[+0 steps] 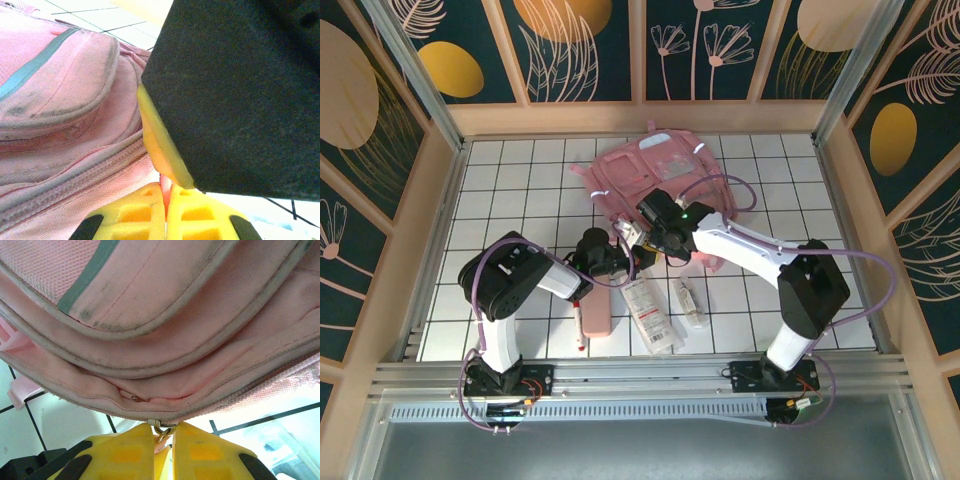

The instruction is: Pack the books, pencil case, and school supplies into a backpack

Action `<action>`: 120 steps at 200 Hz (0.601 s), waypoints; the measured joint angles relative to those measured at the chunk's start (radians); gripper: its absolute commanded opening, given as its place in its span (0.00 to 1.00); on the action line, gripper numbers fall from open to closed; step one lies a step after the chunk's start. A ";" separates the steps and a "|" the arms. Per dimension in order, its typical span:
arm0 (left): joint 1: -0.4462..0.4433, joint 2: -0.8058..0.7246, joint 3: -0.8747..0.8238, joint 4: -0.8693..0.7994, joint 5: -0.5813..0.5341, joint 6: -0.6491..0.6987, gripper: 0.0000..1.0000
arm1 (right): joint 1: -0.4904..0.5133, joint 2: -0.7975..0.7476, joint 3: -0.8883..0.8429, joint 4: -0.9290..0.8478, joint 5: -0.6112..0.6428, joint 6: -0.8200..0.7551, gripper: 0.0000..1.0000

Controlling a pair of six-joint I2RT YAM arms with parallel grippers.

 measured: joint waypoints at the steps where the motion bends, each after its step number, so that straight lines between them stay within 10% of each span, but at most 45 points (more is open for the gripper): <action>1: 0.000 0.000 0.000 0.000 0.000 0.000 0.00 | 0.000 0.000 0.000 0.000 0.000 0.002 0.09; 34: 0.000 0.000 -0.006 0.016 0.008 -0.009 0.01 | 0.002 0.000 0.000 0.005 0.005 0.027 0.00; 66: -0.002 -0.016 -0.063 0.107 0.040 0.003 0.36 | 0.001 0.000 -0.004 0.021 -0.008 0.012 0.00; 120: 0.010 -0.306 -0.090 -0.145 0.127 0.294 0.37 | -0.036 -0.068 -0.085 0.105 -0.056 -0.167 0.00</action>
